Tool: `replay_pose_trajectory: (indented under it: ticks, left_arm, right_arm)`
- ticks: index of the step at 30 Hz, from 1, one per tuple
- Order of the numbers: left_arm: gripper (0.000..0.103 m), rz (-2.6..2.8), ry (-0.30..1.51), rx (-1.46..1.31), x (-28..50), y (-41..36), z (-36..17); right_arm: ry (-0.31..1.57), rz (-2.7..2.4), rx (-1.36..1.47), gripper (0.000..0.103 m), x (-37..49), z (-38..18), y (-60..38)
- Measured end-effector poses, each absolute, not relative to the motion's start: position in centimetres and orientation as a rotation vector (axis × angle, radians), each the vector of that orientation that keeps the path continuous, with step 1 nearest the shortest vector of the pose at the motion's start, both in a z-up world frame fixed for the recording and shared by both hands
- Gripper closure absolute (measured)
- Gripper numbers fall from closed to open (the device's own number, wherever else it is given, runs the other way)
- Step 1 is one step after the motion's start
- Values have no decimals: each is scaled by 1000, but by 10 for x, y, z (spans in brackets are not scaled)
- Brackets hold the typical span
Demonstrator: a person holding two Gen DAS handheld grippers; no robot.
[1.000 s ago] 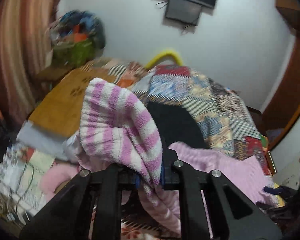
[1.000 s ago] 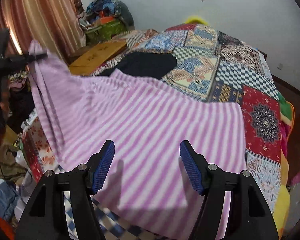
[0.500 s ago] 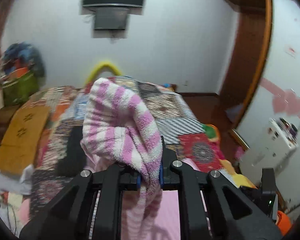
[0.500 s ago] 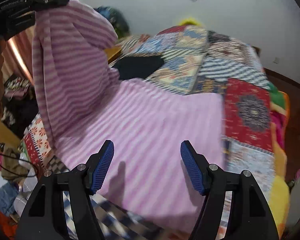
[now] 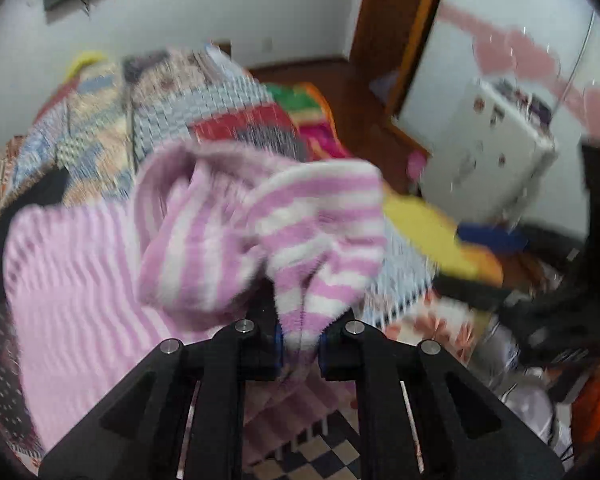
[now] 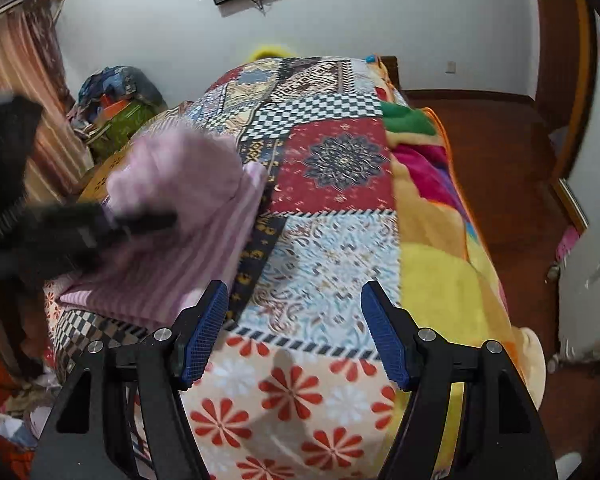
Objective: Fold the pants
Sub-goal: 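Fold the held cuff over the pants with the left tool and release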
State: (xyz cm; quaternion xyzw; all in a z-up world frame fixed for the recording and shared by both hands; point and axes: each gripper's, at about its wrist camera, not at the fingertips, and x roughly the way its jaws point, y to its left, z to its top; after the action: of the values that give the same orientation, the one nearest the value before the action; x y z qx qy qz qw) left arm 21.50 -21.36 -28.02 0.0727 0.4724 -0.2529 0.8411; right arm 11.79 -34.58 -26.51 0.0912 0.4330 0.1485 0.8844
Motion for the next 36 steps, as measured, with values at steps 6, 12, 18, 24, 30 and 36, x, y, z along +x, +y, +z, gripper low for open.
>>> replay_pose_trajectory:
  ticks: [6, 12, 18, 24, 30, 36]
  left_arm:
    - [73, -571, 1032, 150, 205, -208, -277]
    - [51, -537, 948, 109, 196, -174, -243]
    - [40, -330, 876, 55, 207, -93, -226]
    - [40, -107, 974, 95, 223, -8, -266]
    - [40, -104, 1112, -67, 223, 45, -320]
    - [40, -116, 1082, 10, 218, 22, -320]
  right_arm:
    - [872, 326, 174, 37, 116, -254, -337]
    - [798, 371, 155, 37, 117, -232, -320]
    - [781, 441, 119, 37, 120, -225, -288]
    - [858, 494, 78, 37, 116, -244, -256]
    - [983, 500, 52, 37, 121, -281, -236]
    - [1014, 495, 15, 36, 140, -294, -238]
